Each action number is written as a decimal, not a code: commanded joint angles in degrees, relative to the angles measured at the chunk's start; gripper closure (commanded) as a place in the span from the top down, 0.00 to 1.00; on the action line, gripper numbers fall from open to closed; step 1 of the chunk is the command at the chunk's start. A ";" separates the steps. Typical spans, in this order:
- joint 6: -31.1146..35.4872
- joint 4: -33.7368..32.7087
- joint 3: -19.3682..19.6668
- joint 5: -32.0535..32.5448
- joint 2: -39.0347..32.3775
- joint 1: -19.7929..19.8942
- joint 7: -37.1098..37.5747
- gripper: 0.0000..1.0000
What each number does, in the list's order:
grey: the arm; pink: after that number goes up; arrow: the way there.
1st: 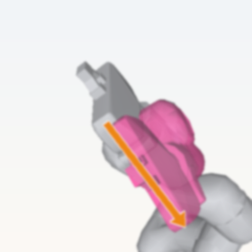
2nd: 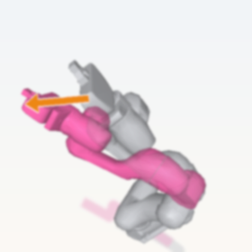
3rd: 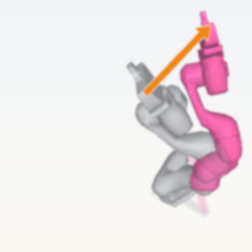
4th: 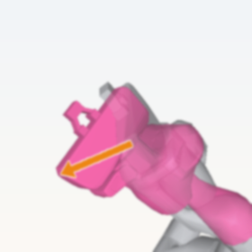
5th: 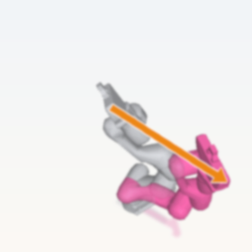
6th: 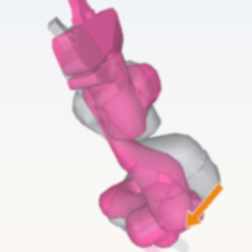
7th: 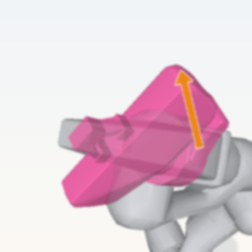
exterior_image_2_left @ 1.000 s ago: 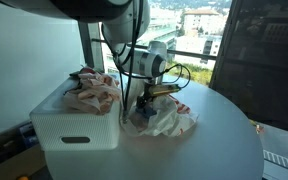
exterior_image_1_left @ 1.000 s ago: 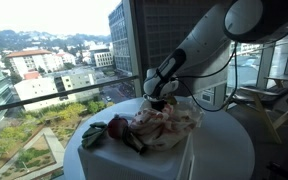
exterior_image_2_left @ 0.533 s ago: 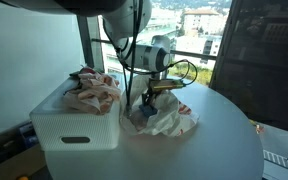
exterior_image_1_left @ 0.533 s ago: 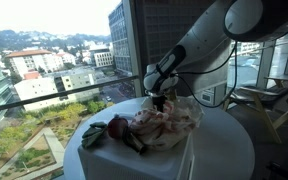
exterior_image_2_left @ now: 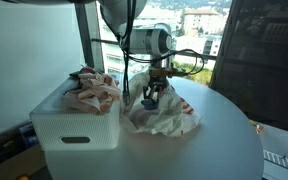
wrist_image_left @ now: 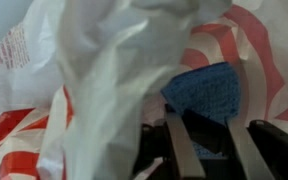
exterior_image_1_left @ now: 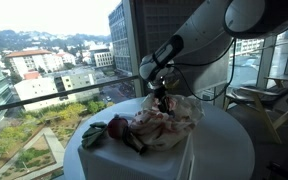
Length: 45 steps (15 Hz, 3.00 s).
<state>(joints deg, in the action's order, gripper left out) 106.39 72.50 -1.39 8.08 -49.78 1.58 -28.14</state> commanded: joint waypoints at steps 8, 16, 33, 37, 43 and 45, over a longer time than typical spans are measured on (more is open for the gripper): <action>-36.47 -19.73 -0.24 2.82 -0.20 -2.25 4.46 0.10; -30.20 -29.25 -5.15 -0.52 -3.13 -6.73 6.51 0.10; -23.45 -25.56 -11.38 -7.05 -4.72 -10.94 7.35 0.67; -23.20 -26.01 -10.30 -8.87 -3.53 -10.40 12.74 0.95; -21.63 -25.01 -6.95 -6.95 -0.19 -10.65 28.12 1.00; -20.88 -23.56 -5.98 -7.01 0.92 -10.86 34.12 1.00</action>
<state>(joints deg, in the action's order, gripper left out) 84.62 46.66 -8.99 0.93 -51.39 -8.59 -1.76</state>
